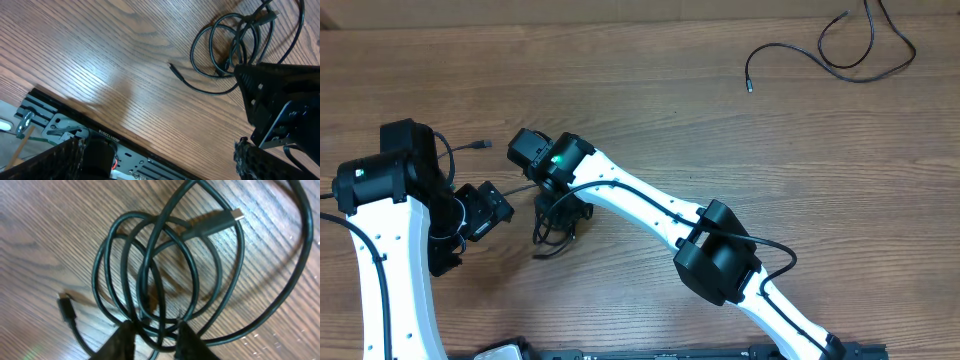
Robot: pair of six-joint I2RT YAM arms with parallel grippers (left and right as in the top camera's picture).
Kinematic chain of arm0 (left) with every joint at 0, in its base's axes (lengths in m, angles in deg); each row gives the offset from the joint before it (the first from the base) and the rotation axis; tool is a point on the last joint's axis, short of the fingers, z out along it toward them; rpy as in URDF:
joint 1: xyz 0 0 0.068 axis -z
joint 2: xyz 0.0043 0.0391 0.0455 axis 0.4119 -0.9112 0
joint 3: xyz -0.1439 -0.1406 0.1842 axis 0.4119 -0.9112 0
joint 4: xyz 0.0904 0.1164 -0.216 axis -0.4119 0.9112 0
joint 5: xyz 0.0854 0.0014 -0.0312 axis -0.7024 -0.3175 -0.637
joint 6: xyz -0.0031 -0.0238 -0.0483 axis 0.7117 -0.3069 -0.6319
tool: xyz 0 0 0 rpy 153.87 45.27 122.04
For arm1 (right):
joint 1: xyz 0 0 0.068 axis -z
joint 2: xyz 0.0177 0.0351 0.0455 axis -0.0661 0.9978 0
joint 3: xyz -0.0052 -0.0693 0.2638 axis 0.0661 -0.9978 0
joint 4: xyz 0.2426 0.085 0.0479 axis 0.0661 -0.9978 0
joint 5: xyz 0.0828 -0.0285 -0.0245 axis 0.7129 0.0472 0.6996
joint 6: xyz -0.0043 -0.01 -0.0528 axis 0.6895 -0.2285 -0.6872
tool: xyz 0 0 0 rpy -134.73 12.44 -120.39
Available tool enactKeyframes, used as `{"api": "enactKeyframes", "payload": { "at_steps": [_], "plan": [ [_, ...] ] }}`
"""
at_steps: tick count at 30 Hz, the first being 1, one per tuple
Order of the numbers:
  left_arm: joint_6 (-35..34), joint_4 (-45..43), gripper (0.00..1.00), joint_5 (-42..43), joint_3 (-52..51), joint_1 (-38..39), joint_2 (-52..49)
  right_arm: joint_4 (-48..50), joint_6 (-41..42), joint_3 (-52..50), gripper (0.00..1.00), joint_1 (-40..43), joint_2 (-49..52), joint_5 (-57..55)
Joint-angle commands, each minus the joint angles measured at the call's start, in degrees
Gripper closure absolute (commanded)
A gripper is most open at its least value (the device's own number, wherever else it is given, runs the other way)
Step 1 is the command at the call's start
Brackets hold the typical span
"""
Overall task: Untangle cables
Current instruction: 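Lower the right gripper and grasp a loop of the bundle, then lift the bundle with the right gripper toward the left gripper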
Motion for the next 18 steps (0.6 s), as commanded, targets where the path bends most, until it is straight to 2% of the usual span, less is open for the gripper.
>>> {"api": "enactKeyframes", "payload": {
  "at_steps": [1, 2, 3, 6, 12, 15, 18],
  "plan": [
    [1.3, 0.0, 0.0, 0.2, -0.2, -0.2, -0.2, 0.3, -0.3, -0.2, 0.77, 0.1, 0.2, 0.3],
    [1.3, 0.0, 0.0, 0.2, -0.2, -0.2, -0.2, 0.3, -0.3, -0.2, 0.76, 0.1, 0.2, 0.3],
    [1.3, 0.0, 0.01, 0.2, -0.2, -0.2, -0.2, 0.3, -0.3, -0.2, 0.66, 0.1, 0.2, 0.3],
    [1.3, 0.0, 0.0, 0.2, -0.2, -0.2, -0.2, 0.3, -0.3, -0.4, 0.62, 0.1, 0.2, 0.7],
    [1.3, 0.0, 0.0, 0.3, -0.2, -0.2, -0.2, 2.2, -0.3, -4.2, 0.8, 0.1, 0.2, 0.9],
    [1.3, 0.0, 0.01, 0.6, -0.2, -0.2, -0.2, 2.4, -0.3, -4.6, 0.96, 0.1, 0.2, 0.9],
    [1.3, 0.0, 0.0, 0.7, -0.2, -0.2, -0.2, 2.3, -0.3, -3.8, 0.96, 0.6, 0.2, 0.9]
  ]
}}
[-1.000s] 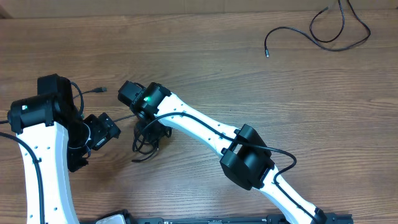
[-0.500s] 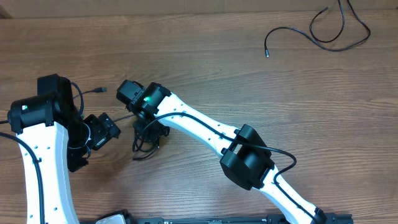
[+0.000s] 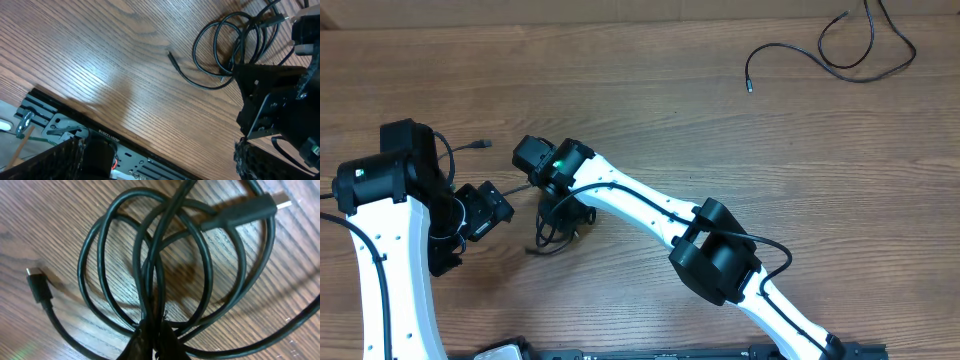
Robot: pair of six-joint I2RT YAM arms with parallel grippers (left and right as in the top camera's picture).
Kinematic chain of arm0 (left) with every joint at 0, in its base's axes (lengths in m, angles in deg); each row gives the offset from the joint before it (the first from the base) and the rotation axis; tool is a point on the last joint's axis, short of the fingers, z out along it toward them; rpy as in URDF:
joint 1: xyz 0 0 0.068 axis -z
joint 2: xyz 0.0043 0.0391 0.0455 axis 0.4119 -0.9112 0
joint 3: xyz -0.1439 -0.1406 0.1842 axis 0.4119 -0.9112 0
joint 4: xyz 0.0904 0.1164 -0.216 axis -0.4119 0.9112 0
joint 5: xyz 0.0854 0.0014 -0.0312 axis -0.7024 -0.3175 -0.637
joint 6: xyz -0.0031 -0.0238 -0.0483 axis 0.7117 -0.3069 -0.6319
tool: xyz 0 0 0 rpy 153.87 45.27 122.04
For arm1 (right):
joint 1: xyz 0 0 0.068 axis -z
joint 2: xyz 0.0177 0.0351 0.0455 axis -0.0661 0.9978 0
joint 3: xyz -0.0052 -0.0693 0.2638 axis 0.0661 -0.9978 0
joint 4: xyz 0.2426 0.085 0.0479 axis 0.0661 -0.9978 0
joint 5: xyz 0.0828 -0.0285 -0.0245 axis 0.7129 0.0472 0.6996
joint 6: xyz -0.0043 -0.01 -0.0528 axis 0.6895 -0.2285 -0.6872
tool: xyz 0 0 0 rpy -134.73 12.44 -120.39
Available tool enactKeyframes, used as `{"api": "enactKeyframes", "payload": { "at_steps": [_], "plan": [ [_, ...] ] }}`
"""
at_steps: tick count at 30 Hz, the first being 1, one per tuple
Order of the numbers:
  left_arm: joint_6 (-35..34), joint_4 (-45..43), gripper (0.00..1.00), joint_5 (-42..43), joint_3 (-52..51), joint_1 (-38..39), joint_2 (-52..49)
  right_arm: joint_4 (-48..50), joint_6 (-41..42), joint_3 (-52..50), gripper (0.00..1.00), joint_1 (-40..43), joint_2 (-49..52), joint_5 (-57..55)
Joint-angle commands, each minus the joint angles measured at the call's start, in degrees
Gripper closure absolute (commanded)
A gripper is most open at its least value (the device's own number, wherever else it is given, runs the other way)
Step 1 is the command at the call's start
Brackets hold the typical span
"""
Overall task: Untangle cables
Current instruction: 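Lift the bundle with the right gripper toward the left gripper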
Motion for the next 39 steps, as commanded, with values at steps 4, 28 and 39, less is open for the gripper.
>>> {"api": "enactKeyframes", "payload": {
  "at_steps": [4, 28, 39],
  "plan": [
    [1.3, 0.0, 0.0, 0.7, -0.2, -0.2, -0.2, -2.6, 2.3, 4.4, 0.96, 2.0, 0.2, 0.1],
    [16.2, -1.9, 0.0, 18.3, -0.2, 2.9, -0.2, -21.2, 10.6, 38.3, 0.96, 5.8, -15.6, 7.0],
    [36.5, -3.1, 0.0, 46.6, -0.2, 3.2, -0.2, -21.0, 12.5, 38.3, 0.96, 7.2, -21.5, 9.2]
  ]
}}
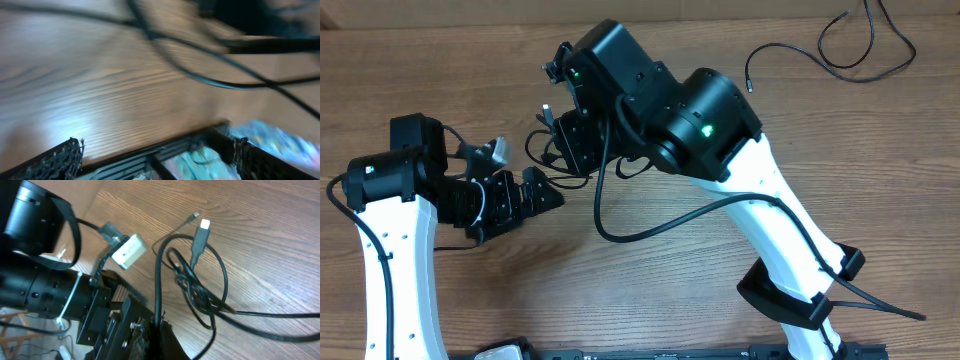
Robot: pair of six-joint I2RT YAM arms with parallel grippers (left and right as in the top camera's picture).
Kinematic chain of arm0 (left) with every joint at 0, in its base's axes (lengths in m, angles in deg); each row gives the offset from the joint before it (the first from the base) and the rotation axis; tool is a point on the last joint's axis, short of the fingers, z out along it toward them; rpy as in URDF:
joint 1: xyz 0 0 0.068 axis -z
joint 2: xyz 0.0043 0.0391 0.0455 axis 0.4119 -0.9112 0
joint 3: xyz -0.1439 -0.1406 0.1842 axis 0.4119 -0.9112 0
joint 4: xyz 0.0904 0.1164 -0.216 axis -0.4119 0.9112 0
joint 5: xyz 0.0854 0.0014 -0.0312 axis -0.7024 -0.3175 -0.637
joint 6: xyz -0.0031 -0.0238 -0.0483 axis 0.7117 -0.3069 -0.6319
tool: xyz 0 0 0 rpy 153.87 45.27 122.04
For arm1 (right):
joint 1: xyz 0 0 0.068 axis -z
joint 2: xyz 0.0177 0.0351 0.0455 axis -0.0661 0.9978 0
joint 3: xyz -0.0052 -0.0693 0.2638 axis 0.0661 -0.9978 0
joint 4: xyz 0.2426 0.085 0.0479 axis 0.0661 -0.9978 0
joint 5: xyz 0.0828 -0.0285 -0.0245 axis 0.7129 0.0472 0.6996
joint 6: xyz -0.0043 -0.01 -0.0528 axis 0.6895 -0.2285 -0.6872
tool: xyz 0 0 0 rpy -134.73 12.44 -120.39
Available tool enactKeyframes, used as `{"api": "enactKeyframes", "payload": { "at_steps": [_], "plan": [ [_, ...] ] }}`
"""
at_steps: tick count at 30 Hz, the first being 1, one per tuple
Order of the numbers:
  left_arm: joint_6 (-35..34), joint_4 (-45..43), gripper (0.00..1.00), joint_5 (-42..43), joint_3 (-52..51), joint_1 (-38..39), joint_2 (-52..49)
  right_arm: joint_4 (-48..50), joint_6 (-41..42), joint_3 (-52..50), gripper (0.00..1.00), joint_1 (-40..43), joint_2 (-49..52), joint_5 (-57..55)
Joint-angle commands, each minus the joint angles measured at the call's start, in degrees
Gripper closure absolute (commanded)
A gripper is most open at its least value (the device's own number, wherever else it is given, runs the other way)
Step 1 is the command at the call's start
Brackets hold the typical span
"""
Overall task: Untangle cables
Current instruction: 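Lift the bundle with the right gripper toward the left gripper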
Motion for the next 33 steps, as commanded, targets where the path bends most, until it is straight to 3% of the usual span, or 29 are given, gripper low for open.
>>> {"api": "enactKeyframes", "payload": {
  "at_steps": [1, 5, 9, 11, 14, 19, 24, 26, 27, 28, 29, 33],
  "plan": [
    [10.7, -0.2, 0.0, 15.4, -0.2, 0.4, -0.2, 0.6, 1.5, 1.6, 0.96, 1.7, -2.9, 4.5],
    [14.8, -0.6, 0.0, 21.8, -0.2, 0.4, -0.2, 0.7, 1.4, 1.6, 0.96, 4.9, -3.1, 13.7],
    [14.7, -3.3, 0.01, 21.7, -0.2, 0.4, -0.2, 0.7, 1.4, 1.6, 0.96, 8.1, -3.1, 20.6],
    [14.4, -5.9, 0.07, 21.0, -0.2, 0.4, -0.2, 0.5, 1.4, 1.6, 0.96, 9.6, -3.1, 24.0],
    [9.1, -9.7, 0.09, 17.2, -0.2, 0.4, -0.2, 0.1, 1.4, 1.6, 0.96, 9.9, -3.1, 24.7],
    [-5.4, -14.9, 0.14, 4.8, -0.2, 0.4, -0.2, 0.1, 1.4, 1.6, 0.96, 9.9, -3.1, 24.7],
    [-8.3, -16.7, 0.23, 0.6, -0.2, 0.4, -0.2, 0.0, 1.4, 1.6, 0.96, 9.9, -3.1, 24.7],
    [-8.5, -17.1, 0.3, 0.1, -0.2, 0.4, -0.2, 0.0, 1.4, 1.6, 0.96, 9.9, -3.1, 24.7],
    [-8.8, -17.2, 0.41, -0.8, -0.2, 0.4, -0.2, -0.1, 1.4, 1.6, 0.96, 9.9, -3.1, 24.6],
    [-9.0, -17.2, 0.6, -1.5, -0.2, 0.4, -0.2, -0.1, 1.2, 1.6, 0.96, 9.9, -3.1, 24.5],
    [-9.0, -17.3, 0.7, -2.6, -0.2, 0.4, -0.2, -0.2, 1.2, 1.6, 0.96, 9.9, -3.1, 23.9],
    [-11.7, -17.0, 0.96, -8.3, -0.2, 0.4, -0.2, -1.1, 1.2, 1.6, 0.96, 9.9, -3.1, 17.3]
  ]
}}
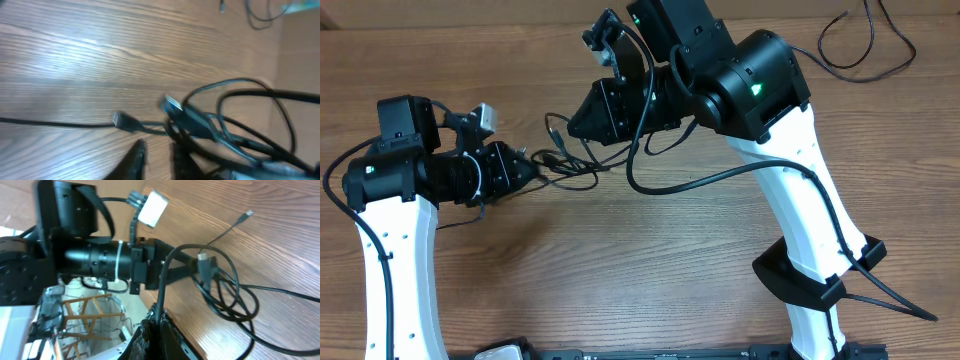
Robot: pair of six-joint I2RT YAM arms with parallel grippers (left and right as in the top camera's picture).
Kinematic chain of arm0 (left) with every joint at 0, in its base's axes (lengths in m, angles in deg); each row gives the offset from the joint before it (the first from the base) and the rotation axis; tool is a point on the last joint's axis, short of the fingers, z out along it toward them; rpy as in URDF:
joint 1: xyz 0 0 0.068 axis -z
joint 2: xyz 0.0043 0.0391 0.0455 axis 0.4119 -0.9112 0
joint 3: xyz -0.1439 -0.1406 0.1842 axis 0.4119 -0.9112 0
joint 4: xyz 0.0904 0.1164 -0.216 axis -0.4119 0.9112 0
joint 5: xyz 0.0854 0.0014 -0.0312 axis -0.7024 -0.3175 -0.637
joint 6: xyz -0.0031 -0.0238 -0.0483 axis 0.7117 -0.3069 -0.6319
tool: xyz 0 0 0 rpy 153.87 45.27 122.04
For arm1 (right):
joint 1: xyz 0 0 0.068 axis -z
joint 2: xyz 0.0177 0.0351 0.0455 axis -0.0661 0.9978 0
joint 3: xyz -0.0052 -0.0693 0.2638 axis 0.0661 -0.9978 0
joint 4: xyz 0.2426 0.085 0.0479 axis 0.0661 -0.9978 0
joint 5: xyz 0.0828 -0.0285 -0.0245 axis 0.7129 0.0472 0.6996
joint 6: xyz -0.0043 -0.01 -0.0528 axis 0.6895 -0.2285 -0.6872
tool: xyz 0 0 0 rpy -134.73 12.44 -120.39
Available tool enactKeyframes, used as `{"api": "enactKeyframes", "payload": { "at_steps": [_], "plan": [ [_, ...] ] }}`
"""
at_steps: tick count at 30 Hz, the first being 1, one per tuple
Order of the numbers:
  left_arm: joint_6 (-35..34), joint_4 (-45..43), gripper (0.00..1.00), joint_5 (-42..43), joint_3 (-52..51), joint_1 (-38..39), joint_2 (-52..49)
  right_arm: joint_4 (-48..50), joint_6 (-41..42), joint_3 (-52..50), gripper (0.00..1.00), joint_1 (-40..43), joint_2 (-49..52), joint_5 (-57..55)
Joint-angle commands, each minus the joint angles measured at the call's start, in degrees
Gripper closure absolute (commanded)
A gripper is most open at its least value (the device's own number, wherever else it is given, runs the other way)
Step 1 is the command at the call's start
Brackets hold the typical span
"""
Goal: Untangle cables
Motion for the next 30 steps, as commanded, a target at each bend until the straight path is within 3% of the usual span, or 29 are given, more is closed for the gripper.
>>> {"api": "enactKeyframes", "payload": {
  "at_steps": [1, 6, 12, 15, 18, 21, 22, 27, 30],
  "plan": [
    [-4.8, 0.2, 0.96, -8.3, -0.2, 0.4, -0.2, -0.8, 0.0, 1.6, 0.96, 0.0, -2.6, -6.3],
    [-9.6, 0.5, 0.96, -14.9, -0.2, 0.3, -0.2, -2.8, 0.2, 1.5, 0.96, 0.0, -2.6, -13.9],
    [-11.2, 1.6, 0.96, -16.7, -0.2, 0.4, -0.2, -2.8, 0.3, 1.5, 0.96, 0.0, -2.6, -20.6],
    [-10.6, 1.9, 0.96, -13.1, -0.2, 0.4, -0.2, -2.8, 0.2, 1.5, 0.96, 0.0, -2.6, -16.6],
    [-2.0, 1.2, 0.93, -1.4, -0.2, 0.4, -0.2, -2.8, 0.2, 1.5, 0.96, 0.0, -2.6, -15.1],
    [10.3, 1.4, 0.55, 12.3, -0.2, 0.5, -0.2, -2.8, 0.3, 1.5, 0.96, 0.0, -2.6, -14.6],
    [12.0, 1.6, 0.48, 14.3, -0.2, 0.7, -0.2, -2.8, 0.3, 1.5, 0.96, 0.0, -2.6, -14.3],
    [12.1, 0.8, 0.0, 11.5, -0.2, 5.1, -0.2, -2.8, 0.2, 1.4, 0.96, 0.0, -2.6, -13.0],
    [5.1, -0.9, 0.0, 6.1, -0.2, 6.6, -0.2, -2.8, 0.3, 1.5, 0.96, 0.0, -2.6, -13.0]
  ]
}}
